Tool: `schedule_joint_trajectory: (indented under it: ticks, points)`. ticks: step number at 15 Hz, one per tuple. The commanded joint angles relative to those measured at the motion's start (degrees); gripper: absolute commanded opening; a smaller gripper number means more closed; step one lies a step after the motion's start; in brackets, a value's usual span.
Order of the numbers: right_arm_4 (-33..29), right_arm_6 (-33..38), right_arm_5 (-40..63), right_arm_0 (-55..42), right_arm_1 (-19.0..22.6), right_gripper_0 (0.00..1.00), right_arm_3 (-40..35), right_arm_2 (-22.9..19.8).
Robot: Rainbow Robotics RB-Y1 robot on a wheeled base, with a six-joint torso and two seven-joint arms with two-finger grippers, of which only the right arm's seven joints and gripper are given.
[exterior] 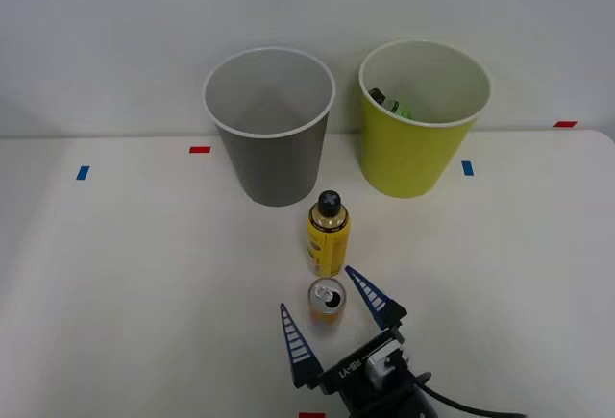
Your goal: Put cans in the gray bin, plastic bottles in the light green bin
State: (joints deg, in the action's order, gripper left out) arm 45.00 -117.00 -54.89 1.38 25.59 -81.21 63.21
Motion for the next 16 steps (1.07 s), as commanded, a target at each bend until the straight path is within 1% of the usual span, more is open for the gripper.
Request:
schedule_joint_trajectory:
  ticks: [1, 5, 7, 8, 9, 10, 16]
  points:
    - [0.0, 0.0, 0.5, 0.2, -0.3, 1.00, 0.0, -0.1]
    - [-0.4, -0.3, 2.4, 0.2, -0.5, 1.00, 0.0, -1.4]
    - [-0.5, -0.5, 2.4, 0.2, -1.2, 1.00, 0.0, -1.8]
    - [-0.5, -0.6, 2.4, 0.2, -1.3, 0.73, 0.0, -1.8]
    - [-1.0, -0.6, 2.4, 0.2, -1.5, 0.08, 0.0, -2.0]
    - [-1.1, -0.6, 2.4, 0.2, -1.6, 0.00, 0.0, -2.2]
    - [-2.4, -0.2, 2.5, 0.0, -2.2, 0.00, 0.0, -3.6]
